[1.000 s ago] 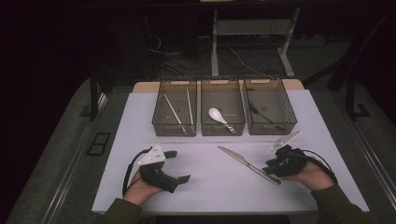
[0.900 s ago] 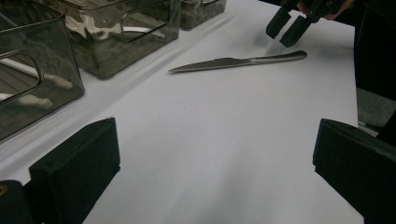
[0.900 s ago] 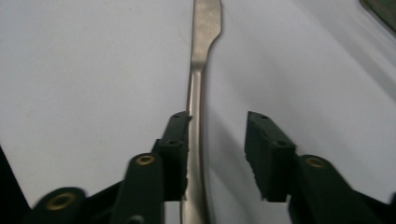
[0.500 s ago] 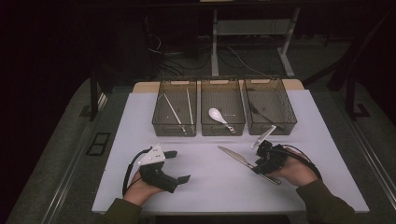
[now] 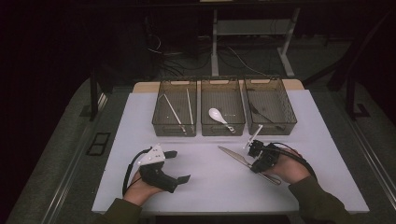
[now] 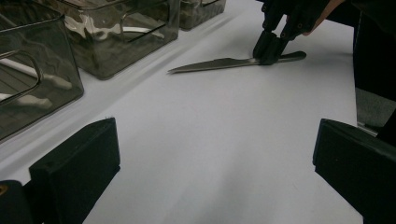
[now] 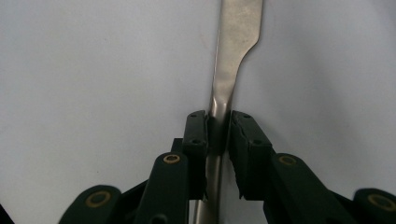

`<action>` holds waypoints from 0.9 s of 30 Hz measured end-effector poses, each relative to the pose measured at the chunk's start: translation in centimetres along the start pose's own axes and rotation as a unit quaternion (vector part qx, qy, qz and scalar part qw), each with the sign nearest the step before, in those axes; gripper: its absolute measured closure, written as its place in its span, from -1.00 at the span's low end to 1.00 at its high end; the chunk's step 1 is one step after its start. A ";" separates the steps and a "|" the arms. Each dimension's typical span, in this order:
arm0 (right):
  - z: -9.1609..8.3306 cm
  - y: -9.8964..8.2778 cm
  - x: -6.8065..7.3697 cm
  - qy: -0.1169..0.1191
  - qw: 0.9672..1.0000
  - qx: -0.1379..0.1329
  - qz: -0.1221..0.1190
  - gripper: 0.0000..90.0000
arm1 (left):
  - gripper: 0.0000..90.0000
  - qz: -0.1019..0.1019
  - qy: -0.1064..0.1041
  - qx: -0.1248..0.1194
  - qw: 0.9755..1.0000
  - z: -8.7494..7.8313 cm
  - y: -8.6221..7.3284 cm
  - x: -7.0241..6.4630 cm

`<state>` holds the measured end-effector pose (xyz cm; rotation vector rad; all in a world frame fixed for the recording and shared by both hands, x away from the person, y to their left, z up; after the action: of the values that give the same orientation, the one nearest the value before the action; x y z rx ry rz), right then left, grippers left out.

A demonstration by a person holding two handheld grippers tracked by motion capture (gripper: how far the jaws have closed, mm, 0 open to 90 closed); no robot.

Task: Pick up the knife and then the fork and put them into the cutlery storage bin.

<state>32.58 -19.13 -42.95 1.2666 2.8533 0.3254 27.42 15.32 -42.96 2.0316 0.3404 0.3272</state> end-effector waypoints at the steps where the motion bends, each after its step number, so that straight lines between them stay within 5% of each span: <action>1: 0.0 0.1 0.1 -0.006 1.000 0.004 -0.005 0.68 | -1.00 0.000 0.000 0.000 1.000 0.0 0.0 0.0; 12: 0.2 1.0 0.8 -0.023 0.999 0.040 -0.011 0.75 | -1.00 -0.001 -0.001 0.001 1.000 0.1 0.0 0.0; 27: 0.0 0.8 0.4 -0.012 0.999 0.033 0.000 0.77 | -1.00 0.001 0.000 0.001 1.000 0.0 0.0 0.0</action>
<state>32.95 -18.32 -42.77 1.2706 2.8671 0.2147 27.41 15.32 -42.96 2.0337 0.3396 0.3286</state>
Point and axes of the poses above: each handheld gripper's, and its own axes: z roughly forward along the jaws, y roughly out of its top, x roughly to its left, the point moved 1 cm from there along z, roughly forward along the jaws, and after that the axes turned 14 degrees about z, right-handed, at the moved point
